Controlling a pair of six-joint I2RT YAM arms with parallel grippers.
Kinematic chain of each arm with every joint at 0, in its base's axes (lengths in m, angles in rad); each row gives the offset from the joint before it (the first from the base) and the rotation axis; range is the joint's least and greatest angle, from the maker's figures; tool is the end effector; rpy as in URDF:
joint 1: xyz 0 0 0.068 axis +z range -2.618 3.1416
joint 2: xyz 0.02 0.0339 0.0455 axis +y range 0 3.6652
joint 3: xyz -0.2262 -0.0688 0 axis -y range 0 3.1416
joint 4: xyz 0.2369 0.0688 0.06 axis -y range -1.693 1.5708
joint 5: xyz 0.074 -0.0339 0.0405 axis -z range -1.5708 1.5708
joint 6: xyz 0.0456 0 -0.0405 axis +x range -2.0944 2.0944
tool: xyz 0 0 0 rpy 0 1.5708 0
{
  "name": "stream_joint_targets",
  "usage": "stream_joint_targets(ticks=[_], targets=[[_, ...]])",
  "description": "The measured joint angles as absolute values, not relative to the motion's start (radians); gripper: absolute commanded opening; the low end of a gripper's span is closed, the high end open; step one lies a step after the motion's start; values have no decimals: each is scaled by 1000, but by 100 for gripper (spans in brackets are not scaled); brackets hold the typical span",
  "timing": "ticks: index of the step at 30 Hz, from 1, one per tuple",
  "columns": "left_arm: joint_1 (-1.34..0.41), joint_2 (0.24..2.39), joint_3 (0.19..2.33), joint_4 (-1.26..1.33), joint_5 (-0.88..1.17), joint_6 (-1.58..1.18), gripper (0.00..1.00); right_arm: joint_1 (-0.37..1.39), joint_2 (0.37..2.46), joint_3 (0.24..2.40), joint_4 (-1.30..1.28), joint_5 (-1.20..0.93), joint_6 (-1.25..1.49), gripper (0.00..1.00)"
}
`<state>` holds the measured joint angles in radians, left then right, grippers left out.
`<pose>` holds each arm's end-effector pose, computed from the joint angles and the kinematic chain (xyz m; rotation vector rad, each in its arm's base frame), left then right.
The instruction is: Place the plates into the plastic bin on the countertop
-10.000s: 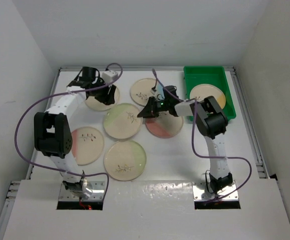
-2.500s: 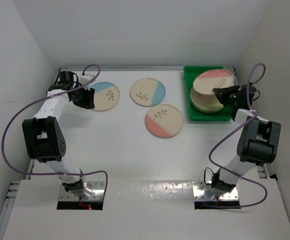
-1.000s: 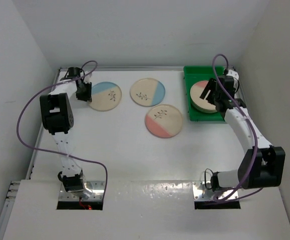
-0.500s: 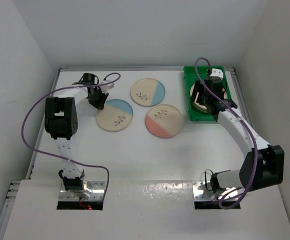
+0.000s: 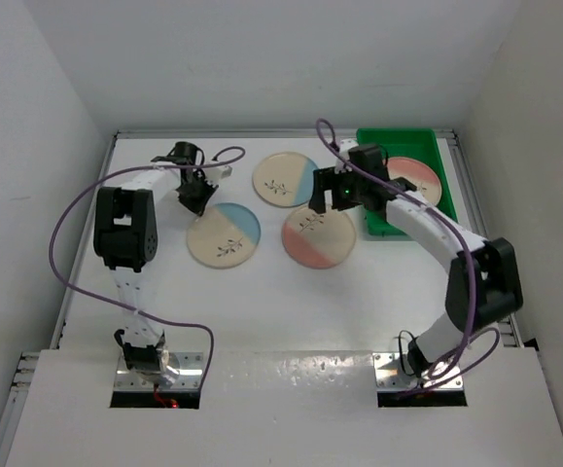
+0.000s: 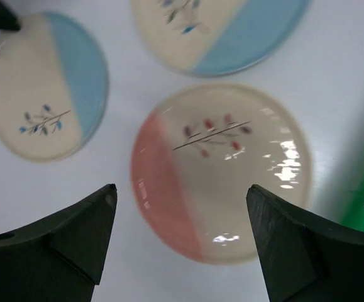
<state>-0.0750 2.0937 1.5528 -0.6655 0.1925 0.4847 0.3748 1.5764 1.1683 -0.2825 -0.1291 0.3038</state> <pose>0.4075 -0.0394 0.1280 0.8044 2.6224 -0.1565 0.3277 0.1352 0.2248 -0.1519 2.2999 0.5015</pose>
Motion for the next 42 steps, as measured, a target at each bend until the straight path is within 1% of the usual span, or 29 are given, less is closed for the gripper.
stream_joint_targets(ticks=[6,10,14,16,21,25,26,27,28,29,30,32,33,34,35,37,40,42], targets=[[-117,1972,1430,-740,313,520,0,479,1771,1184,-283,-333,319,83],[-131,1845,1380,-778,364,531,0,516,1898,1188,-215,-455,379,83],[-143,1741,1337,-754,396,529,0,527,1999,1201,-118,-527,458,83],[-147,1719,1309,-729,395,527,0,527,2032,1225,-66,-551,495,83],[-154,1713,1263,-700,389,521,0,543,2096,1300,28,-594,546,78],[-159,1713,1254,-683,390,513,0,571,2130,1306,67,-628,578,77],[-159,1713,1254,-679,393,511,0,576,2138,1306,72,-632,582,73],[-160,1713,1254,-678,393,511,0,580,2144,1306,75,-633,583,68],[-162,1712,1254,-677,392,511,0,583,2150,1304,77,-633,584,59],[-163,1711,1254,-675,392,511,0,585,2155,1304,78,-638,588,51],[-165,1710,1254,-672,392,511,0,585,2160,1304,78,-640,589,33],[-165,1707,1253,-664,387,511,0,581,2170,1304,71,-687,600,17],[-165,1705,1253,-657,387,509,0,579,2173,1304,76,-697,617,6],[-165,1702,1253,-651,387,508,0,574,2175,1304,82,-726,645,1],[-168,1700,1253,-648,385,506,0,570,2172,1302,98,-759,640,0],[-171,1697,1254,-641,378,502,0,570,2157,1286,108,-749,654,0],[-162,1696,1258,-640,358,483,21,558,2114,1246,106,-760,670,0],[-146,1696,1275,-643,350,463,33,542,2068,1220,87,-750,672,0]])
